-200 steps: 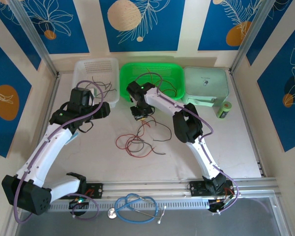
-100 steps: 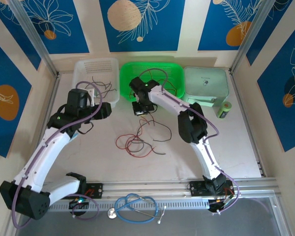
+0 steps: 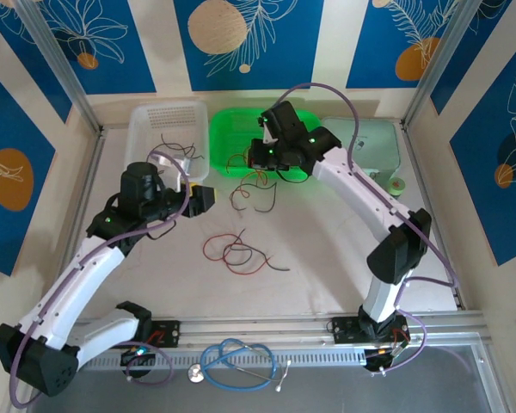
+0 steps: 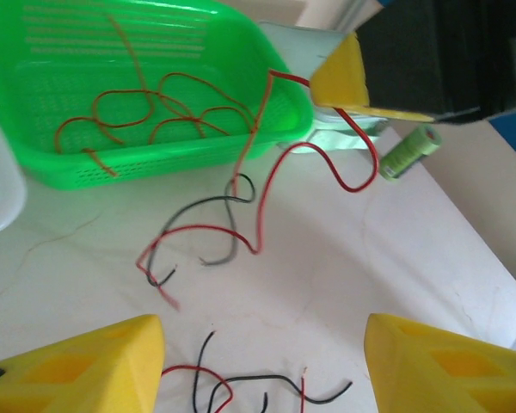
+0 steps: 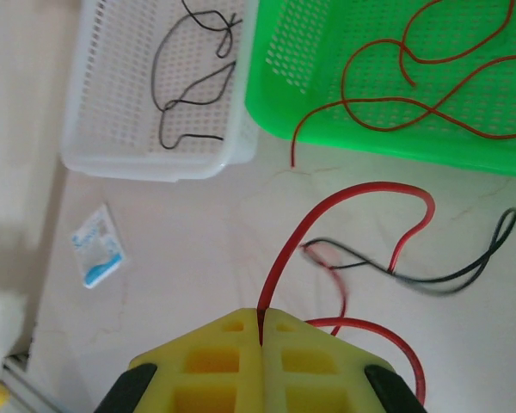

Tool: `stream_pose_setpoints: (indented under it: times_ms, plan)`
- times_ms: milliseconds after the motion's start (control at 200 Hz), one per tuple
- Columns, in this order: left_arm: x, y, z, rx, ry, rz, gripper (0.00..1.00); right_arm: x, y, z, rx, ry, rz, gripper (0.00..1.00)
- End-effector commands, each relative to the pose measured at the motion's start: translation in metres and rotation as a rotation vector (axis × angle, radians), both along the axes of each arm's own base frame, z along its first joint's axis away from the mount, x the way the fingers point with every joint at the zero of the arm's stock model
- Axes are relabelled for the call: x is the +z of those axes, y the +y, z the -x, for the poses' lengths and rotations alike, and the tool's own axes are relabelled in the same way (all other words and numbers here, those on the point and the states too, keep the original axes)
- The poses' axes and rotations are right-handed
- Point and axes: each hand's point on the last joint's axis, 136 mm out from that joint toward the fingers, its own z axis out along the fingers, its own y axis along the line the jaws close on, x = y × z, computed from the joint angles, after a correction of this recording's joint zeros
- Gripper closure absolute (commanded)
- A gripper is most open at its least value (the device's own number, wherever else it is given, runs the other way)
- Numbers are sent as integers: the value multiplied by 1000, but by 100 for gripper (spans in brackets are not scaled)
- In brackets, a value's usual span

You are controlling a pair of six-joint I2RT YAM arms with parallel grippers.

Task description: Untangle the cables

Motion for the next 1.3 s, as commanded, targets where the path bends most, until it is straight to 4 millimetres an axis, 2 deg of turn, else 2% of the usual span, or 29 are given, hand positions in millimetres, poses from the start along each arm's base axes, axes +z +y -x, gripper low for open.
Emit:
stream_pose_setpoints:
  times_ms: [0, 175, 320, 440, 535, 625, 885, 965, 1085, 1296]
  plan:
    - [2, -24, 7, -119, -59, -5, 37, 31, 2, 5, -13, -27, -130, 100]
    - [-1, -57, 11, -202, -110, -35, 34, 57, 2, 15, -6, -53, -196, 100]
    - [-14, -78, 4, -206, -152, -121, 34, 60, 3, 21, -10, -42, -220, 100]
    - [-30, -84, -12, -149, -185, -215, 35, 60, 4, 27, -14, -34, -235, 100]
    - [-43, -81, -29, -80, -199, -272, 37, 62, 3, 32, -16, -35, -248, 100]
    - [-49, -75, -42, -9, -209, -313, 45, 65, -1, 37, -21, -40, -255, 100]
    - [-55, -57, -55, 113, -258, -338, 100, 79, -20, 51, -59, -74, -273, 100]
    - [-58, -50, -56, 145, -263, -346, 100, 86, -27, 55, -72, -94, -277, 100]
    - [-67, -40, -53, 177, -248, -370, 100, 100, -48, 60, -130, -153, -260, 100]
    - [-92, -27, -34, 164, -173, -394, 100, 124, -89, 73, -238, -275, -258, 100]
